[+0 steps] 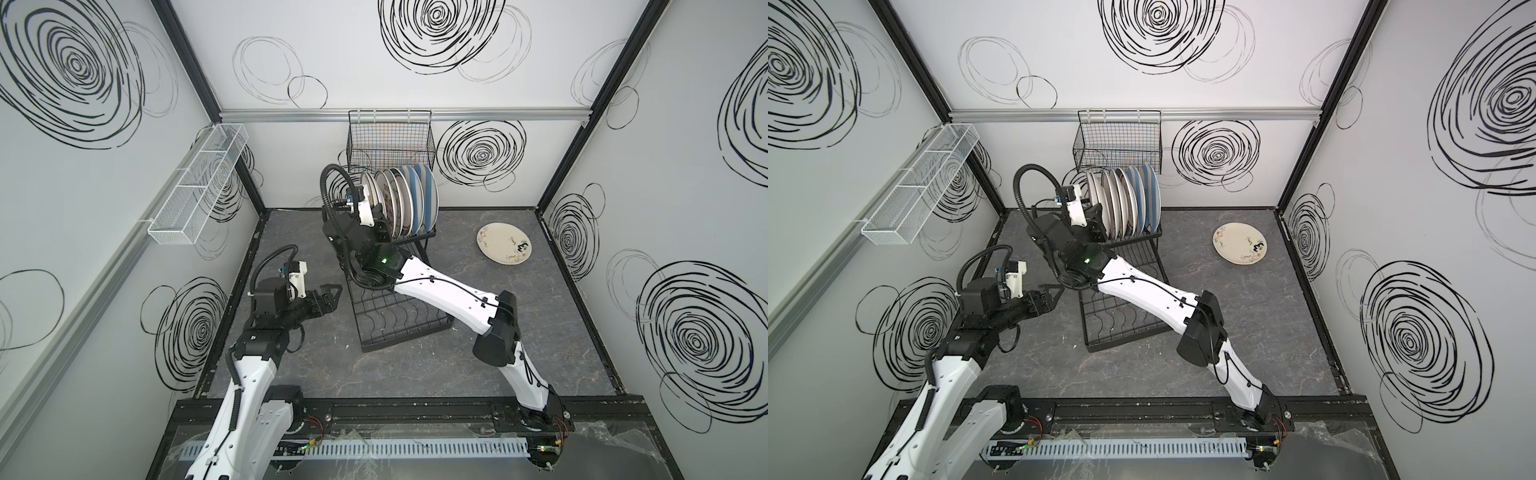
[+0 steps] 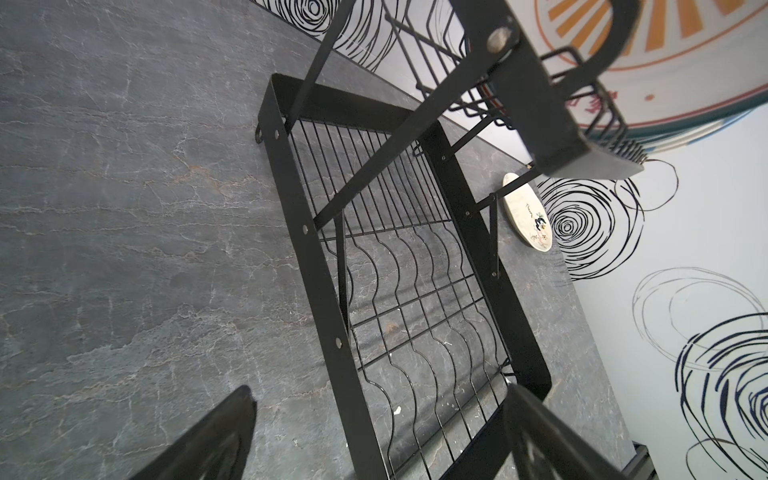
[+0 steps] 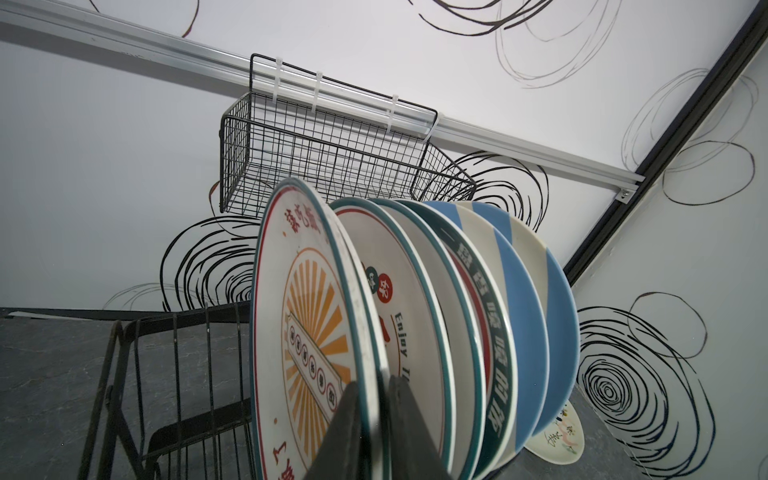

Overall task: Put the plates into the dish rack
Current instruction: 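Lower the orange-sunburst plate into the front rack slot with the right gripper, then open the right gripper and withdraw it toward the cream floral plate, then lower the right gripper onto the rim of the cream floral plate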

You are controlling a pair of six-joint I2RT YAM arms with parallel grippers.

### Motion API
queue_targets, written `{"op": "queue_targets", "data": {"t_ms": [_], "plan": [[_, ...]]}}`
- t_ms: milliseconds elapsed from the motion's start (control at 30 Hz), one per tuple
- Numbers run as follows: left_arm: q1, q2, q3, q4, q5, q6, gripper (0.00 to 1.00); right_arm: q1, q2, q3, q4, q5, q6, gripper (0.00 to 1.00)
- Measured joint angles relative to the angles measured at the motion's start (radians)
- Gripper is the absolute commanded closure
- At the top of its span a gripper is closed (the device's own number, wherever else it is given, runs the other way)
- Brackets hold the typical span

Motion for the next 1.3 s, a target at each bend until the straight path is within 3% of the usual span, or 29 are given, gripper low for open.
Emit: {"op": "queue_targets", "data": {"t_ms": [200, 467, 900, 1000, 1167, 1300], "plan": [[-0.003, -0.002, 0.000, 0.000, -0.002, 0.000, 0.04, 0.009, 0.000, 0.000, -0.022, -0.002, 0.008, 0.73], [-0.003, -0.013, 0.000, 0.000, -0.015, 0.000, 0.04, 0.024, -0.024, -0.003, -0.078, -0.055, 0.039, 0.53], [-0.009, -0.047, 0.000, -0.011, -0.057, 0.000, 0.04, 0.026, -0.259, -0.021, -0.142, -0.193, 0.089, 0.37], [-0.023, -0.055, 0.003, -0.026, -0.064, -0.001, 0.04, 0.014, -0.400, -0.161, -0.151, -0.257, 0.121, 0.35], [-0.056, -0.063, 0.008, -0.068, -0.065, -0.004, 0.04, -0.042, -0.772, -0.586, -0.110, -0.357, 0.183, 0.25], [-0.104, -0.082, 0.040, -0.122, -0.065, -0.018, 0.04, -0.227, -1.078, -0.909, -0.094, -0.512, 0.278, 0.16]]}}
